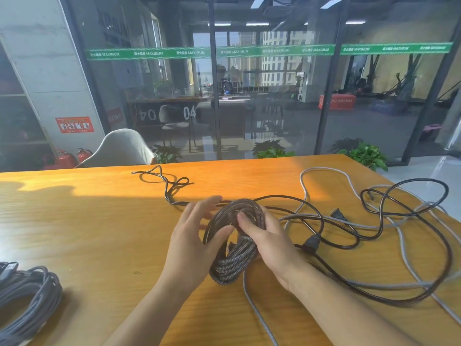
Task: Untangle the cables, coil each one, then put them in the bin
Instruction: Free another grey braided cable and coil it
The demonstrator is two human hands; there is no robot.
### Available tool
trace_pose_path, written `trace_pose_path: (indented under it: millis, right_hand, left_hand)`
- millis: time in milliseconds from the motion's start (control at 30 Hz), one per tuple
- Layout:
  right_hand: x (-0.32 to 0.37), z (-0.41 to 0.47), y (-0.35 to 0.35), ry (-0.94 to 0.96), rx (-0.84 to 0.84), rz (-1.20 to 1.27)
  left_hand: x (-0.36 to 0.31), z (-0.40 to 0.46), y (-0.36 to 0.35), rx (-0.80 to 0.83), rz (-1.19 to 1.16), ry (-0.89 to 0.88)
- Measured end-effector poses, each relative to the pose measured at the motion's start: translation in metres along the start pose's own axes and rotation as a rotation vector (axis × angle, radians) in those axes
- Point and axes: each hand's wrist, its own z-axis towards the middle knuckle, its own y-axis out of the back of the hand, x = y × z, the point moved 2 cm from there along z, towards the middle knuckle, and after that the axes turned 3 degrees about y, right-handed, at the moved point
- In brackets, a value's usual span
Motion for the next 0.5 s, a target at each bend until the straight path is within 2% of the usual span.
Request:
trace_pose_path:
  millis: [167,367,500]
  right_hand:
    - [-0.001,0.002,0.002,0.044,-0.087,-0.034]
    - [-0.003,0.002,0.0,0.131,-0.134,-0.157]
    - [-0.009,0.004,0.001,0.084,-0.095,-0.174]
  left_hand:
    - [-0.007,-0.002,0.004,-0.132,0.087,-0.103]
    - [-0.012,-0.005,-0.005,-0.108,0.045,-0.067]
    - [-0.008,-0.004,-0.007,-0.084,-0.025,-0.003]
